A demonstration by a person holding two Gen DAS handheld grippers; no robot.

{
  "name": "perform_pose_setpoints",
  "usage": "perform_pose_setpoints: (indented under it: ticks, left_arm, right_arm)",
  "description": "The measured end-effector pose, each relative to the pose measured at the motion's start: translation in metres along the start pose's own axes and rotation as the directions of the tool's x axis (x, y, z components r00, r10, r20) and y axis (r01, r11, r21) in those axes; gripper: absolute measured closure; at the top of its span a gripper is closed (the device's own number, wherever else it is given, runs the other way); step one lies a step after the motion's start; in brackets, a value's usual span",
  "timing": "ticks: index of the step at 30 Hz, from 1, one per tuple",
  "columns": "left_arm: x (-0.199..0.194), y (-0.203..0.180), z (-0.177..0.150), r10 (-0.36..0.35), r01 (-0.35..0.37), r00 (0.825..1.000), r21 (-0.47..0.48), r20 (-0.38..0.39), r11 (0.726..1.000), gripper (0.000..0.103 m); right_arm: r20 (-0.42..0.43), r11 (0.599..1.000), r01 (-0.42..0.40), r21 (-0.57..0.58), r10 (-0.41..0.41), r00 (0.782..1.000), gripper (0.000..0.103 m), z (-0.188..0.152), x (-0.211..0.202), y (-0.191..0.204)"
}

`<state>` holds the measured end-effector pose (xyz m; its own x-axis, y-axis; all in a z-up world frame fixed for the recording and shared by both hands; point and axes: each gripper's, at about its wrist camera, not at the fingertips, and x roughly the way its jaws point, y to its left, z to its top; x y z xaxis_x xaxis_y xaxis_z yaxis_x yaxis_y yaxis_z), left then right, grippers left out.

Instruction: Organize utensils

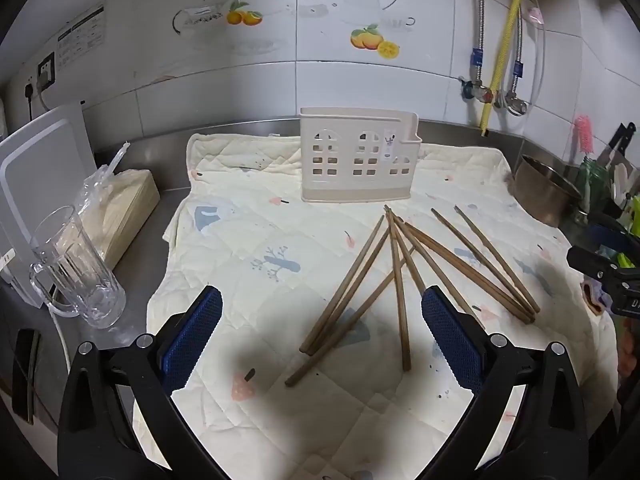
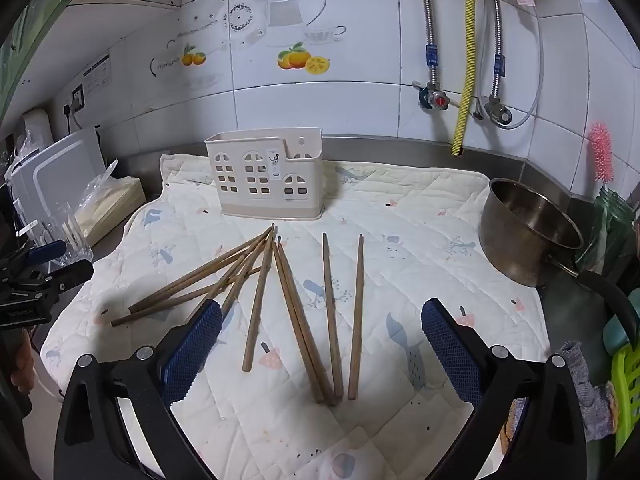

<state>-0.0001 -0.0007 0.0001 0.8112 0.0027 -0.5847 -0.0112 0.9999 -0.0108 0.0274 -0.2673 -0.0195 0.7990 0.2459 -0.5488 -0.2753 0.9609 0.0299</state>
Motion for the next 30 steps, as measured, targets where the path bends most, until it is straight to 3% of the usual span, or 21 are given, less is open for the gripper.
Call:
perform_pose_setpoints:
  ticks: [30]
  left_arm:
    - [-0.008,0.001,0.004,0.021,-0.021,1.000,-0.006,0.020,1.000,0.005]
  right_arm:
    - [0.022,1.000,-0.004,-0.005,0.004,1.000,0.006,0.004,-0.007,0.006]
